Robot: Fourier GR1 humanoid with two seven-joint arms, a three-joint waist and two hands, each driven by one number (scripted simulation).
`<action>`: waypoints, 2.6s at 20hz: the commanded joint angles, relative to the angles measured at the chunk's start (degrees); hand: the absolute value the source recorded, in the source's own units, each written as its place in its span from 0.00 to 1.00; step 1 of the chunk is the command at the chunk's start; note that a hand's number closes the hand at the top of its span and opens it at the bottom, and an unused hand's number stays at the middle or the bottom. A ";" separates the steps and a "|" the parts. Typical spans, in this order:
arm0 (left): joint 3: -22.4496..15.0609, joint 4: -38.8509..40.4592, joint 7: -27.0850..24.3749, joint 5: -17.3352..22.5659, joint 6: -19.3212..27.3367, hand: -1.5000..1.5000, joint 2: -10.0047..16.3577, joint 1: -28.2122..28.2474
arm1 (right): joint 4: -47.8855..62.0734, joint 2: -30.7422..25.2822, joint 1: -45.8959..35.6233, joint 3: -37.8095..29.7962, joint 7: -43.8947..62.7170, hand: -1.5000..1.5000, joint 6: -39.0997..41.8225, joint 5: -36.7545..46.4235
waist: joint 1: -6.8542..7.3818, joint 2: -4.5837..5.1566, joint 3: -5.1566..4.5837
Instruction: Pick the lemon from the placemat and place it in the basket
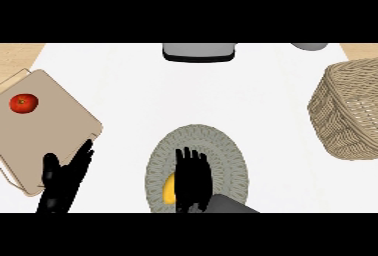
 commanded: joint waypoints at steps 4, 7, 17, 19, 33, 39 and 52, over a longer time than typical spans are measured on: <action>0.31 -0.52 1.16 -0.26 -1.26 0.50 -0.98 2.36 | 2.96 0.91 -3.87 2.75 5.10 1.00 1.24 1.44 | 0.13 0.20 -0.31; 1.25 1.32 2.63 -0.95 -0.51 0.50 -1.17 -0.29 | 1.46 0.91 -0.22 7.72 7.68 1.00 -0.82 5.07 | -0.26 0.16 -0.31; 0.95 -1.24 3.78 -2.28 0.03 0.50 -2.39 2.55 | -10.16 -15.60 8.94 9.87 -5.17 1.00 -1.52 8.78 | -1.81 -0.23 -0.27; 2.89 0.50 1.14 -1.23 -0.76 0.50 -1.63 3.94 | -16.70 -26.52 11.64 9.90 -12.68 1.00 -3.47 7.92 | -2.92 -0.50 -0.28; 3.70 -0.10 -0.03 -0.89 -1.30 0.50 -1.97 5.49 | -57.96 -43.99 22.93 -14.79 -22.30 1.00 -32.18 -2.37 | -4.11 -0.17 -0.18; 3.55 0.78 -0.23 -0.95 -2.55 0.50 -1.91 5.25 | -70.16 -55.08 28.63 -34.09 -15.13 1.00 -30.09 -13.57 | -3.61 -0.05 -0.26; 2.56 3.68 -1.13 -3.48 -1.11 0.50 -4.57 2.78 | -47.76 -59.88 24.32 -71.58 -25.12 1.00 -14.10 -48.50 | -2.12 0.22 -0.21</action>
